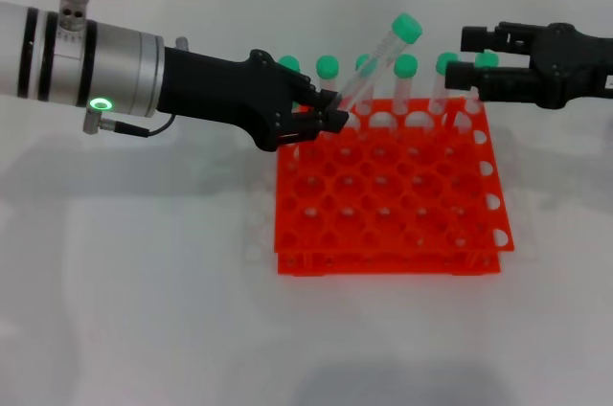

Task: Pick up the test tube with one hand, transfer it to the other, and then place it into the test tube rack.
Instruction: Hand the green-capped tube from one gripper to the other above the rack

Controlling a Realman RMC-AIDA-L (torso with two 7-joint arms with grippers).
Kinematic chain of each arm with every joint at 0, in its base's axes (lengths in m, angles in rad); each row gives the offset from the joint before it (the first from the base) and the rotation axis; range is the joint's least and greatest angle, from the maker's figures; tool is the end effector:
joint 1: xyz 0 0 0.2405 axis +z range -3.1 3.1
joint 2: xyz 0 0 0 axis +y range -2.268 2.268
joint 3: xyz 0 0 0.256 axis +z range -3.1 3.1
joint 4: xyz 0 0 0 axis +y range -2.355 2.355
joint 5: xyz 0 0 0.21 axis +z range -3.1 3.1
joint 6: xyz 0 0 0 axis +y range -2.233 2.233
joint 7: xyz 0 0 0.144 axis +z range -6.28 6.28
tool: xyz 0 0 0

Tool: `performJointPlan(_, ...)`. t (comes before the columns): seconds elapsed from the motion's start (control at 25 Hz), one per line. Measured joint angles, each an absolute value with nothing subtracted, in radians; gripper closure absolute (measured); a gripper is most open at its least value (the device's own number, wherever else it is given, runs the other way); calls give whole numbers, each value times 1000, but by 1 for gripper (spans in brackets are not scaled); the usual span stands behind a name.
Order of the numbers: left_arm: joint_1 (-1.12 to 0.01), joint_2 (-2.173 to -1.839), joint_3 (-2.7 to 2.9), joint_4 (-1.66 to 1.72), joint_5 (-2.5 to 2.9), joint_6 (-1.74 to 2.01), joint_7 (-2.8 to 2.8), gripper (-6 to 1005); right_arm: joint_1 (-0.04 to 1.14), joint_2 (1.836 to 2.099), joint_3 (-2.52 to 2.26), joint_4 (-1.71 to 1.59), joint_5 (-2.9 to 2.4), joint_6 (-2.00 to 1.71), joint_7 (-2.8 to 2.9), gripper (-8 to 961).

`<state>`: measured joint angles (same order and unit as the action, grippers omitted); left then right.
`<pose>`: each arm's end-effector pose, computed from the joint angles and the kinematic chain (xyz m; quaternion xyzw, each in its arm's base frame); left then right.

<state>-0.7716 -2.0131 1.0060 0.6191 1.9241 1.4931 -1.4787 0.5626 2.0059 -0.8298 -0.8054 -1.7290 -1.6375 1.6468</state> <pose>-0.1787 0.3780 -0.0188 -0.9792 -0.1076 -0.1678 0.0370 0.2073 0.3563 0.0511 -0.9215 0.2065 0.3140 0.0978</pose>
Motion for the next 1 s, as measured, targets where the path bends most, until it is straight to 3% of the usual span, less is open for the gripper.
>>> performJointPlan(0.28, -772, -2027, 1006, 619, 1921, 1470, -1466, 785, 566, 2013, -841, -536, -1497, -1630, 1389, 174)
performJointPlan(1.0, -787, -2035, 1008, 616, 1927, 1469, -1466, 780, 589, 2027, -842, -270, -1348, -1620, 1133, 174)
